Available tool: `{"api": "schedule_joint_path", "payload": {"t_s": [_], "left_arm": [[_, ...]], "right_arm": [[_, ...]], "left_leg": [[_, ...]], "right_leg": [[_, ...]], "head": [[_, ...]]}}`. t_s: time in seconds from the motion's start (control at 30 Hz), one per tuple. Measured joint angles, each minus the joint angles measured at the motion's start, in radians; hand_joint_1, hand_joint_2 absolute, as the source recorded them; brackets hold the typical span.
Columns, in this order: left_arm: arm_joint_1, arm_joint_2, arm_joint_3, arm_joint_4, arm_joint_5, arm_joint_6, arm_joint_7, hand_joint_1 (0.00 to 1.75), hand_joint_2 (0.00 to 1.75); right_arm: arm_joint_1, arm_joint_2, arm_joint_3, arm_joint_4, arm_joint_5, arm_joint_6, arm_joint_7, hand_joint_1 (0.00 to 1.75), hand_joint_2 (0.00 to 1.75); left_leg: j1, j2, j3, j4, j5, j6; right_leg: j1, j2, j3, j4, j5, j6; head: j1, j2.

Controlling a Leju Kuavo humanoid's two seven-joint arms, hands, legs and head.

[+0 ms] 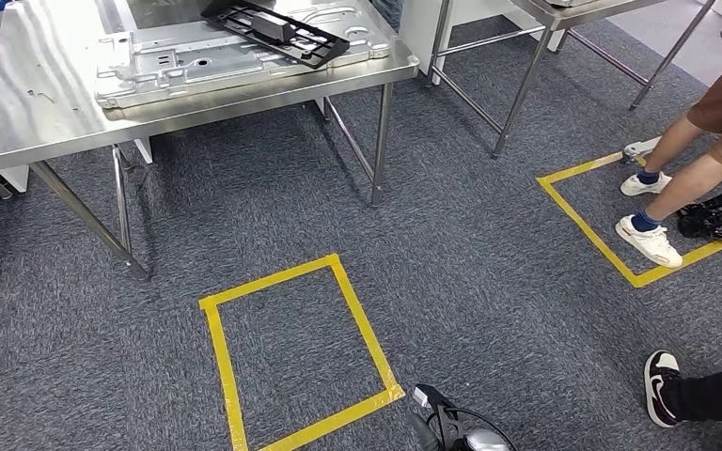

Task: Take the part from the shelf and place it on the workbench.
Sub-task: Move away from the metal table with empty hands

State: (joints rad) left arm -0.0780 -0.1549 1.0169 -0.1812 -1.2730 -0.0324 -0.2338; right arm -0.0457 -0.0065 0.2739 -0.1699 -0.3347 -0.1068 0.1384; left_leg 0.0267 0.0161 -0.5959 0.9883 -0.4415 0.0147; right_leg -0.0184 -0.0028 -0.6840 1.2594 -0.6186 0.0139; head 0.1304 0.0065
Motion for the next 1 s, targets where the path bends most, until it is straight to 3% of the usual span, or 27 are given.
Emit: {"api": "schedule_joint_path", "payload": {"t_s": [0.03,0.07,0.13,0.2,0.3,0.37,0.47,0.5,0.53,0.57,0.6,0.67,0.7,0.73,0.8,0.93,1.0], "left_arm": [[0.000,0.000,0.000,0.000,0.000,0.000,0.000,0.00,0.00],[0.000,0.000,0.000,0.000,0.000,0.000,0.000,0.00,0.00],[0.000,0.000,0.001,0.000,0.000,0.000,0.000,0.00,0.00],[0.000,0.000,0.001,0.000,-0.001,0.000,0.000,0.00,0.00],[0.000,-0.001,0.001,0.000,-0.002,0.000,0.000,0.00,0.00],[0.000,-0.002,0.002,0.000,-0.003,0.000,0.000,0.00,0.00],[0.002,-0.003,0.002,0.000,-0.003,0.000,0.000,0.00,0.00],[0.003,-0.003,0.002,0.000,-0.004,0.000,0.000,0.00,0.00],[0.004,-0.002,0.002,0.000,-0.004,0.000,0.000,0.00,0.00],[0.004,-0.002,0.002,0.000,-0.004,0.000,0.000,0.00,0.00],[0.005,-0.002,0.002,0.000,-0.005,0.000,0.000,0.00,0.00],[0.005,-0.002,0.002,0.000,-0.005,0.000,0.000,0.00,0.00],[0.006,-0.002,0.002,0.000,-0.006,0.000,-0.003,0.00,0.00],[0.006,-0.002,0.002,0.000,-0.007,0.000,-0.005,0.00,0.00],[0.006,-0.003,0.002,0.000,-0.010,0.000,-0.009,0.00,0.00],[0.006,-0.004,0.002,-0.001,-0.012,0.000,-0.007,0.00,0.00],[0.006,-0.004,0.002,-0.001,-0.012,0.000,-0.007,0.00,0.00]], "right_arm": [[0.001,0.000,0.002,0.001,0.008,0.000,0.000,0.00,0.00],[0.002,0.000,0.004,0.002,0.016,0.000,0.001,0.00,0.00],[0.000,0.003,0.012,0.002,0.035,0.000,0.001,0.00,0.00],[-0.003,0.007,0.025,0.003,0.054,0.000,0.002,0.00,0.00],[-0.001,0.009,0.045,0.005,0.071,0.000,0.003,0.00,0.00],[0.000,0.009,0.053,0.005,0.077,-0.001,0.003,0.00,0.00],[-0.002,0.011,0.062,0.005,0.085,-0.001,0.003,0.00,0.00],[-0.002,0.012,0.066,0.005,0.086,-0.001,0.003,0.00,0.00],[-0.002,0.012,0.070,0.006,0.087,-0.001,0.002,0.00,0.00],[-0.002,0.012,0.072,0.006,0.087,-0.001,0.002,0.00,0.00],[-0.003,0.012,0.074,0.005,0.087,-0.001,0.002,0.00,0.00],[-0.005,0.014,0.076,0.005,0.087,-0.001,0.001,0.00,0.00],[-0.007,0.014,0.077,0.005,0.087,-0.001,0.001,0.00,0.00],[-0.008,0.015,0.077,0.005,0.087,-0.001,0.000,0.00,0.00],[-0.007,0.015,0.078,0.006,0.087,0.000,0.000,0.00,0.00],[-0.008,0.014,0.079,0.007,0.087,0.002,-0.001,0.00,0.00],[-0.009,0.014,0.079,0.007,0.087,0.002,-0.001,0.00,0.00]], "left_leg": [[0.002,0.003,0.000,0.001,0.000,-0.002],[0.006,0.007,-0.001,0.002,0.000,-0.006],[0.011,0.013,-0.001,0.010,-0.003,-0.020],[0.009,0.019,-0.003,0.017,-0.007,-0.036],[0.013,0.025,-0.002,0.017,-0.004,-0.055],[0.019,0.016,-0.014,0.051,-0.036,-0.060],[0.013,-0.004,-0.085,0.241,-0.144,-0.058],[0.010,-0.007,-0.104,0.296,-0.165,-0.056],[0.007,-0.008,-0.108,0.316,-0.166,-0.053],[0.004,-0.011,-0.094,0.296,-0.149,-0.049],[0.002,-0.017,-0.064,0.240,-0.119,-0.044],[0.001,-0.053,0.001,0.105,-0.068,-0.032],[0.001,-0.068,0.020,0.062,-0.057,-0.029],[-0.001,-0.078,0.028,0.043,-0.056,-0.027],[-0.003,-0.069,0.027,0.037,-0.057,-0.023],[0.001,-0.041,0.029,0.028,-0.051,-0.004],[0.000,-0.039,0.029,0.028,-0.051,-0.002]], "right_leg": [[-0.006,0.000,0.000,0.004,0.009,0.005],[-0.011,-0.001,0.021,-0.033,0.034,0.010],[-0.020,-0.017,0.095,-0.171,0.094,0.023],[-0.019,-0.028,0.137,-0.256,0.119,0.026],[-0.012,-0.017,0.132,-0.259,0.121,0.010],[-0.011,-0.009,0.130,-0.260,0.126,-0.006],[-0.004,0.004,0.127,-0.260,0.130,-0.024],[-0.001,0.010,0.126,-0.259,0.130,-0.026],[0.002,0.017,0.126,-0.259,0.131,-0.027],[0.004,0.026,0.126,-0.259,0.131,-0.028],[0.005,0.035,0.128,-0.258,0.131,-0.028],[0.006,0.052,0.126,-0.256,0.131,-0.026],[0.007,0.059,0.122,-0.254,0.132,-0.023],[0.008,0.066,0.117,-0.253,0.133,-0.019],[0.006,0.076,0.110,-0.253,0.136,-0.009],[0.006,0.038,0.079,-0.195,0.094,0.002],[0.006,0.035,0.073,-0.183,0.087,0.002]], "head": [[0.000,0.000],[0.000,0.000],[0.002,0.000],[0.002,0.000],[-0.001,0.000],[-0.001,0.000],[-0.002,0.000],[-0.002,0.000],[-0.002,0.000],[-0.002,0.000],[-0.002,0.000],[-0.003,0.000],[-0.003,0.000],[-0.003,0.000],[-0.003,0.000],[0.004,0.000],[0.005,0.000]]}}
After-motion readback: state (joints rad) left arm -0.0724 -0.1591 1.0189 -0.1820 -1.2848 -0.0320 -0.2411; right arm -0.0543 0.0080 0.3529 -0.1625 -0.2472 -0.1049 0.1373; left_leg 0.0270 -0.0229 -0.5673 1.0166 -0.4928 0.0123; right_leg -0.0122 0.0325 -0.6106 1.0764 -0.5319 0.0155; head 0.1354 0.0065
